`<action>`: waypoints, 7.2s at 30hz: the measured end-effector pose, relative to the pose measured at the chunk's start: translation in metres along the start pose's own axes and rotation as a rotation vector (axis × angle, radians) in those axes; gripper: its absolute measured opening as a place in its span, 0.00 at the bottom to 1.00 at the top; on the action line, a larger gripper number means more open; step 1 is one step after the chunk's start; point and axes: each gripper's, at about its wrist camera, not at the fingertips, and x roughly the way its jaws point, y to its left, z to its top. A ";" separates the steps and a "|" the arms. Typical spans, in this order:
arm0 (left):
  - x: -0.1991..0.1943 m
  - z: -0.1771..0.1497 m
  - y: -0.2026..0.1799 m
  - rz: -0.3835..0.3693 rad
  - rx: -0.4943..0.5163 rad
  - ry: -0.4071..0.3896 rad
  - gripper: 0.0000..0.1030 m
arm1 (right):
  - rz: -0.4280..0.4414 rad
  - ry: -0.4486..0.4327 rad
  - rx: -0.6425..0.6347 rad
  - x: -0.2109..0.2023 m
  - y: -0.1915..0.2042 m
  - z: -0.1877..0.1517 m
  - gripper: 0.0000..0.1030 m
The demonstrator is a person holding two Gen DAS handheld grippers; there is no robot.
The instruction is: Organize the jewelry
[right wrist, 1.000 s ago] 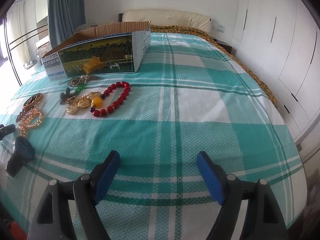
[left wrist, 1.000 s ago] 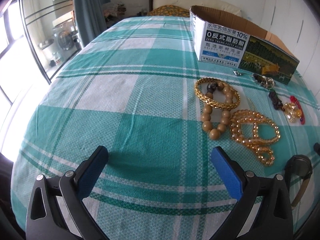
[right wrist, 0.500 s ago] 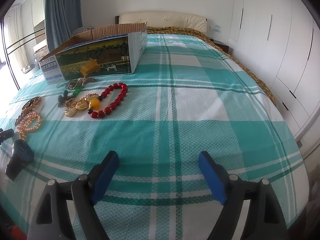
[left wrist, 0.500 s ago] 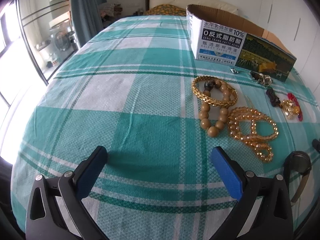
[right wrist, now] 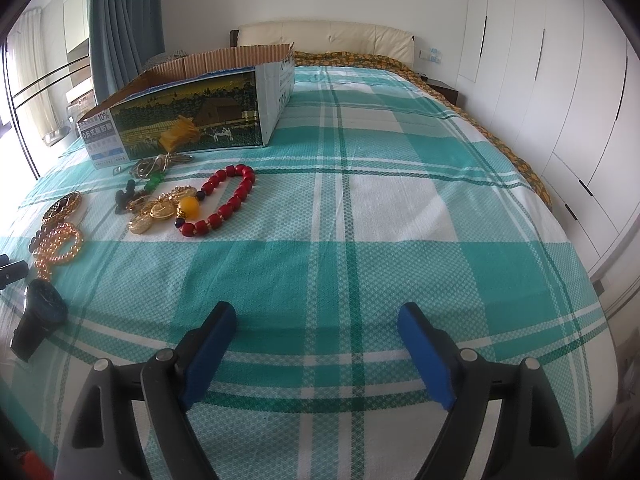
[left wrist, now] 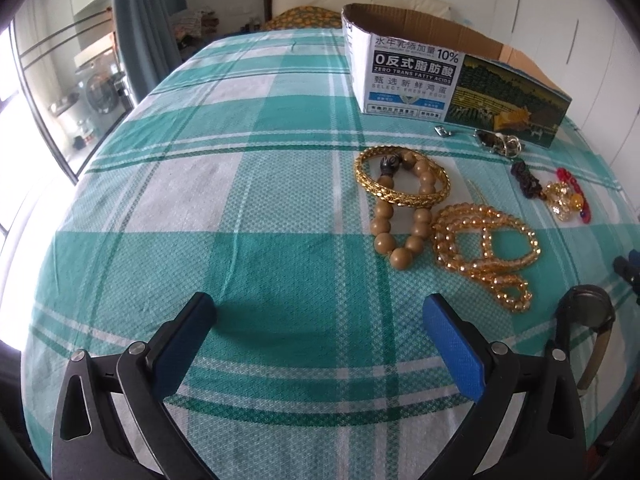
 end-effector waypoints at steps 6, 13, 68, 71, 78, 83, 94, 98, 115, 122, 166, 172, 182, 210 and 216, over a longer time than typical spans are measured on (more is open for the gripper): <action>-0.002 0.004 -0.004 -0.063 -0.005 -0.008 1.00 | 0.002 0.011 -0.002 0.001 -0.001 0.001 0.84; -0.001 0.028 -0.009 -0.140 -0.021 -0.033 0.99 | 0.000 0.002 -0.002 0.001 0.000 0.001 0.84; 0.037 0.064 -0.037 -0.075 0.081 -0.042 0.68 | 0.275 0.015 -0.264 0.046 0.087 0.071 0.29; 0.037 0.064 -0.037 -0.074 0.082 -0.042 0.68 | 0.324 0.041 -0.213 0.051 0.081 0.073 0.29; 0.037 0.065 -0.035 -0.089 0.070 -0.047 0.68 | 0.302 0.061 -0.207 0.050 0.076 0.070 0.17; 0.027 0.062 -0.020 -0.139 0.031 -0.090 0.67 | 0.315 0.047 -0.103 0.028 0.057 0.068 0.17; -0.019 0.073 -0.012 -0.187 0.004 -0.138 0.67 | 0.332 -0.027 -0.060 -0.032 0.033 0.080 0.17; -0.033 0.095 -0.014 -0.215 -0.005 -0.140 0.67 | 0.351 -0.045 -0.063 -0.044 0.032 0.094 0.17; -0.006 0.219 -0.033 -0.245 0.014 -0.119 0.67 | 0.365 -0.144 -0.100 -0.031 0.065 0.236 0.17; 0.042 0.238 -0.048 -0.205 0.047 -0.057 0.67 | 0.292 -0.069 -0.084 0.030 0.069 0.266 0.17; -0.014 -0.018 0.001 0.014 -0.010 -0.023 0.95 | 0.090 -0.022 -0.006 -0.035 0.027 -0.031 0.56; -0.012 -0.019 -0.001 0.006 0.002 -0.012 1.00 | 0.079 -0.029 -0.033 -0.033 0.032 -0.033 0.58; -0.012 -0.020 -0.001 0.006 -0.001 -0.019 1.00 | 0.066 -0.050 -0.050 -0.032 0.035 -0.036 0.59; -0.012 -0.020 -0.001 0.005 -0.001 -0.019 1.00 | 0.062 -0.029 -0.046 -0.032 0.035 -0.034 0.59; -0.018 -0.021 -0.001 -0.026 -0.013 -0.023 0.99 | 0.070 -0.027 -0.054 -0.034 0.035 -0.035 0.59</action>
